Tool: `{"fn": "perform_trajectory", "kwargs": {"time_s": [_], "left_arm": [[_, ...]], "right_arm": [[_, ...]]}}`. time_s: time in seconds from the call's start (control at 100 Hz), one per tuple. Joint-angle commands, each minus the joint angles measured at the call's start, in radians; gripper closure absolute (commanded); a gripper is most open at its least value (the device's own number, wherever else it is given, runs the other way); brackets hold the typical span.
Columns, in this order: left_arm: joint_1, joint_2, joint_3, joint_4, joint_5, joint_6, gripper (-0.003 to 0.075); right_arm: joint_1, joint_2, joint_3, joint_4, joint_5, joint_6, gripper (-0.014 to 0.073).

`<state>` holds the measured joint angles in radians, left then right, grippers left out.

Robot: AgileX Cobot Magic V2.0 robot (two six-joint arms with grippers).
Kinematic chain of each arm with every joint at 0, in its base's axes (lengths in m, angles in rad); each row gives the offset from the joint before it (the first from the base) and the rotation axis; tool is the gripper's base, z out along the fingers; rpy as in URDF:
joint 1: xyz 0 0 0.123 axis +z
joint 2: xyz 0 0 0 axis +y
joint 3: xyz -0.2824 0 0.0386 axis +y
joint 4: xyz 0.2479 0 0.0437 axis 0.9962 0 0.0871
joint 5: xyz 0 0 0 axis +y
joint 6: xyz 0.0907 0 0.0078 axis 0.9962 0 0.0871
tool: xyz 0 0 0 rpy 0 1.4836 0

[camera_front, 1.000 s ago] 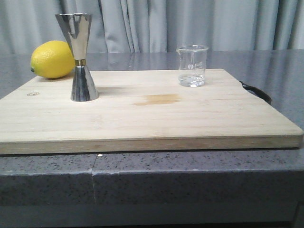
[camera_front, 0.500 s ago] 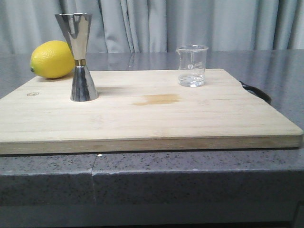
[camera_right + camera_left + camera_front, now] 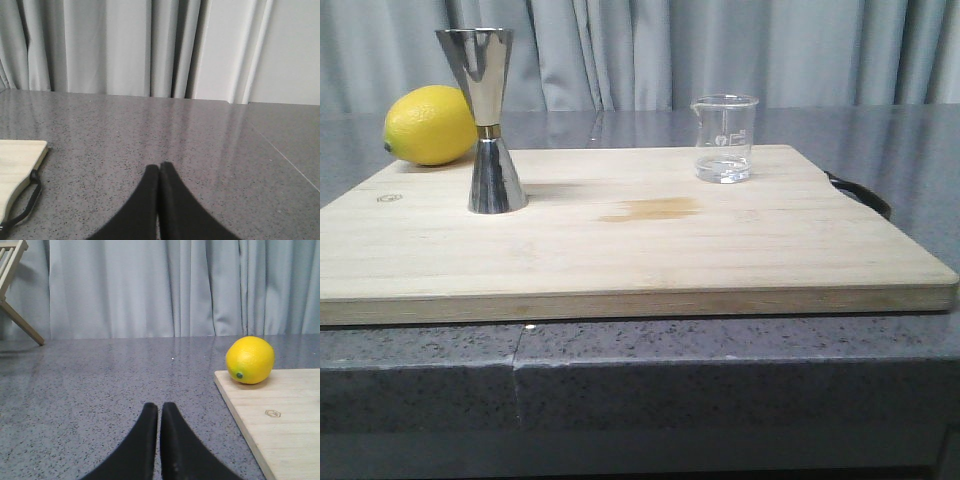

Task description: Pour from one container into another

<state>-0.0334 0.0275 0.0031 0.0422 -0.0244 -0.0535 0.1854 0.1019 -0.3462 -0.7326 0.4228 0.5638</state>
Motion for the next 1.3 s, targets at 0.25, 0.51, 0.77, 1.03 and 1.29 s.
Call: {"fn": "perform_trajectory", "kwargs": {"time_s": [0.25,0.51,0.77,1.03,1.29], "left_arm": [[-0.010,0.011,0.036,-0.010,-0.072,-0.011,0.0739],[-0.010,0.011,0.036,-0.010,-0.072,-0.011,0.0739],[-0.010,0.011,0.036,-0.010,-0.072,-0.011,0.0740],[-0.010,0.011,0.036,-0.010,-0.072,-0.011,0.0740],[-0.010,0.011,0.036,-0.010,-0.072,-0.011,0.0740]], "right_arm": [[-0.006,0.008,0.003,0.361,-0.083,-0.344,0.0669],[-0.063,0.007,0.172,0.693,-0.410,-0.540,0.0669],[-0.171,0.007,0.287,0.782,-0.473,-0.531,0.0669],[-0.176,0.007,0.389,0.780,-0.589,-0.478,0.0669],[-0.194,0.007,0.385,0.771,-0.543,-0.469,0.0669]]}}
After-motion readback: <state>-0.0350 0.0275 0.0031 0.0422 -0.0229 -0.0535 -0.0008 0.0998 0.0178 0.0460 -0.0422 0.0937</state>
